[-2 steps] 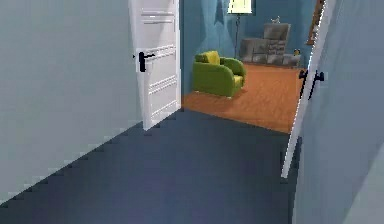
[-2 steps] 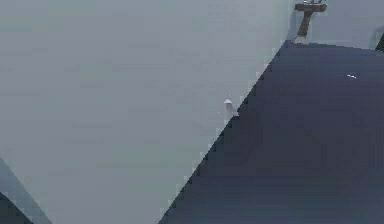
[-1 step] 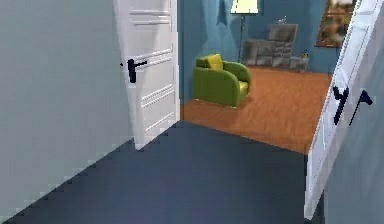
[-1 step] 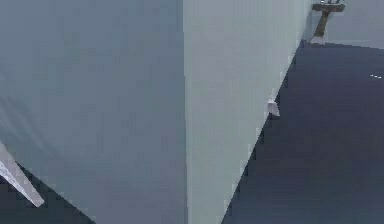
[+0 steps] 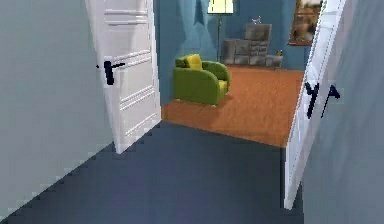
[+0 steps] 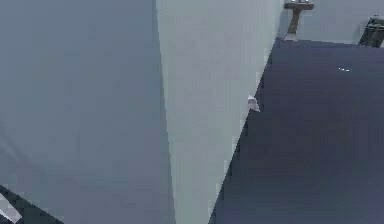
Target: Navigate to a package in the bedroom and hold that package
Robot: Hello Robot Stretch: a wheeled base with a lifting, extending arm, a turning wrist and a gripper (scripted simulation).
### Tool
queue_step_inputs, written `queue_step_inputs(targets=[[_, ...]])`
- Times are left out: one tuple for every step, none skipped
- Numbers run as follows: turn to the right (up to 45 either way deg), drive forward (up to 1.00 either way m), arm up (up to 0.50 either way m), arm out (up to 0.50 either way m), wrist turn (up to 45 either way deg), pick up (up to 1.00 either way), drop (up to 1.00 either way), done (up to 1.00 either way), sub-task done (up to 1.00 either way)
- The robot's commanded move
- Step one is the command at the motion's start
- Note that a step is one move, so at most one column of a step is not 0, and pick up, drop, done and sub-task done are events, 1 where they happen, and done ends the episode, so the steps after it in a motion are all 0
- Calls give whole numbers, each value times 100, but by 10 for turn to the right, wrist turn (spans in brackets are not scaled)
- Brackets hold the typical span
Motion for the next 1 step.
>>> queue_step_inputs(targets=[[0,100,0,0,0,0,0,0,0]])
